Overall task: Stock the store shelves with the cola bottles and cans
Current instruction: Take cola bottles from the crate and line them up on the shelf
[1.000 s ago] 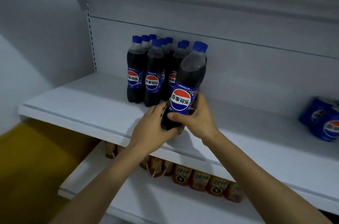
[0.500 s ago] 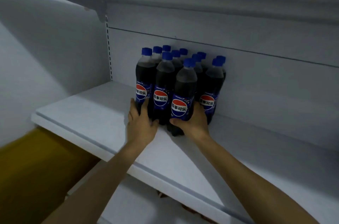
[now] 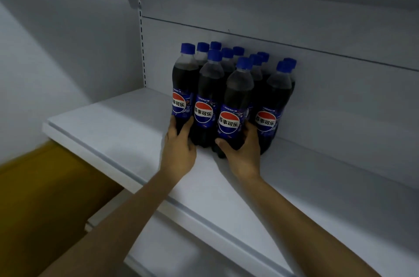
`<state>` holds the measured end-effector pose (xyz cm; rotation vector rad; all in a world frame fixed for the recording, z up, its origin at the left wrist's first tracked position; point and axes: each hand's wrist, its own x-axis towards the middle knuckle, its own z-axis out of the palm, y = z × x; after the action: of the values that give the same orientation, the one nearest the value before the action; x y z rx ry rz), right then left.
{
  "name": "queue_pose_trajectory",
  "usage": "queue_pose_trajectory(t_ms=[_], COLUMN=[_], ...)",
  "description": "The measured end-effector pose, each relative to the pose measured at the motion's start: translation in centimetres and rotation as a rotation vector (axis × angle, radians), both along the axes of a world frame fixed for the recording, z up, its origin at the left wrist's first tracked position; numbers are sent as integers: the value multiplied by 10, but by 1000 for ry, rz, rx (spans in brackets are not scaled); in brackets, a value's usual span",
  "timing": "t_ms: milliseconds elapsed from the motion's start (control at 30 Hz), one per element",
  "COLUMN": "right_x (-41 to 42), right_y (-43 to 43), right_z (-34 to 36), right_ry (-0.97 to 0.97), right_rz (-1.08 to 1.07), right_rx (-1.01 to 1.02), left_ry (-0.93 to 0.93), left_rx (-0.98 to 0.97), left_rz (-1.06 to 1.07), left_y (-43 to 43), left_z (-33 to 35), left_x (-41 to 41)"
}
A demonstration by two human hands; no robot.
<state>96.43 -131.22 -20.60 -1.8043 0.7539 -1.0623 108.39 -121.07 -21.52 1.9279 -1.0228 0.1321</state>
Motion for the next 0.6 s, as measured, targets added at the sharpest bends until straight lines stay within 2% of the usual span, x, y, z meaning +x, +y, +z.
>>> queue_pose_trajectory(t_ms=[300, 467, 533, 600], right_x=[4, -3, -12, -23], right_y=[-2, 8, 20, 42], right_z=[-10, 0, 11, 24], right_ry=[-20, -37, -99, -209], right_rz=[-17, -23, -86, -134], right_rx=[-22, 4, 100, 222], left_ry=[26, 262, 377, 402], left_rx=[5, -131, -201, -225], left_rz=[9, -22, -49, -34], left_y=[0, 7, 21, 46], left_z=[-2, 14, 21, 24], left_x=[2, -8, -13, -16])
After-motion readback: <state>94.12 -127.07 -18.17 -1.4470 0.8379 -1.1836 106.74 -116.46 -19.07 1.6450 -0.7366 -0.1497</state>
